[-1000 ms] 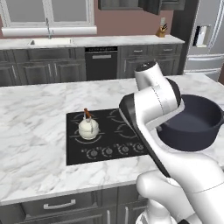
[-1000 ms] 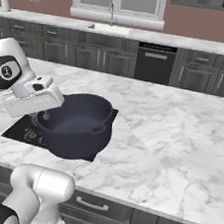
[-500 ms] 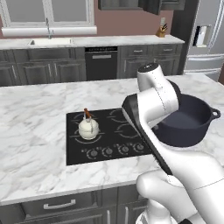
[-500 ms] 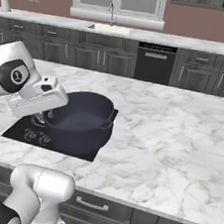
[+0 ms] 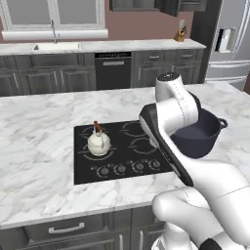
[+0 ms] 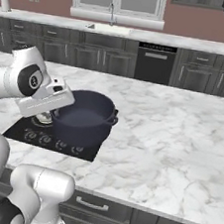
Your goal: Pick the kettle from the cabinet and place it on a stove burner. Then pick the pot from the counter and place it on another stove burner. Finally, turn both burners on.
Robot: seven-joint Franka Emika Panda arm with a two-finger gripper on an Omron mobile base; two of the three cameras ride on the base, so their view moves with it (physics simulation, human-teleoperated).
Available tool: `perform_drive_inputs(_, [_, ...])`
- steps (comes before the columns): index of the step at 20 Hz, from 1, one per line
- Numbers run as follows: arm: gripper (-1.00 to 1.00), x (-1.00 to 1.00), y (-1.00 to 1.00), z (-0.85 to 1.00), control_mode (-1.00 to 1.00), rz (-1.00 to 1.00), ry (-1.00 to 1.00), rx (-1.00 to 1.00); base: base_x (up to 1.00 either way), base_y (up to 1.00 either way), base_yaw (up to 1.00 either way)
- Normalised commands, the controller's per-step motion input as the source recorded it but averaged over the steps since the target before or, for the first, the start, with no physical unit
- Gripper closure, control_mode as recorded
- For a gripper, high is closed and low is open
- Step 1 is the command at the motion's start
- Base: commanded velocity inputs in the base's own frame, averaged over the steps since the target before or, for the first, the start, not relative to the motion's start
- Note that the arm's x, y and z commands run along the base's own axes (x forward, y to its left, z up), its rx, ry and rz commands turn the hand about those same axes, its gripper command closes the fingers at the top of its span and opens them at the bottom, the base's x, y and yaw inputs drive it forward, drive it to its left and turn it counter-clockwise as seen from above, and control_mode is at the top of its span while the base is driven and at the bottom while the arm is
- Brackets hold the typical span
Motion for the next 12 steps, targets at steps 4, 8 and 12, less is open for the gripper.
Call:
perform_drive_inputs(4, [1.0, 0.33, 0.09, -0.04, -1.0, 0.11, 0.0, 0.0, 0.0, 0.0, 0.0])
perform_drive_inputs(8, [1.0, 0.35, 0.19, -0.18, -1.0, 0.11, 0.0, 0.0, 0.0, 0.0, 0.0])
perform_drive_inputs(12, [1.0, 0.36, 0.19, -0.21, -1.0, 0.1, 0.0, 0.0, 0.0, 0.0, 0.0])
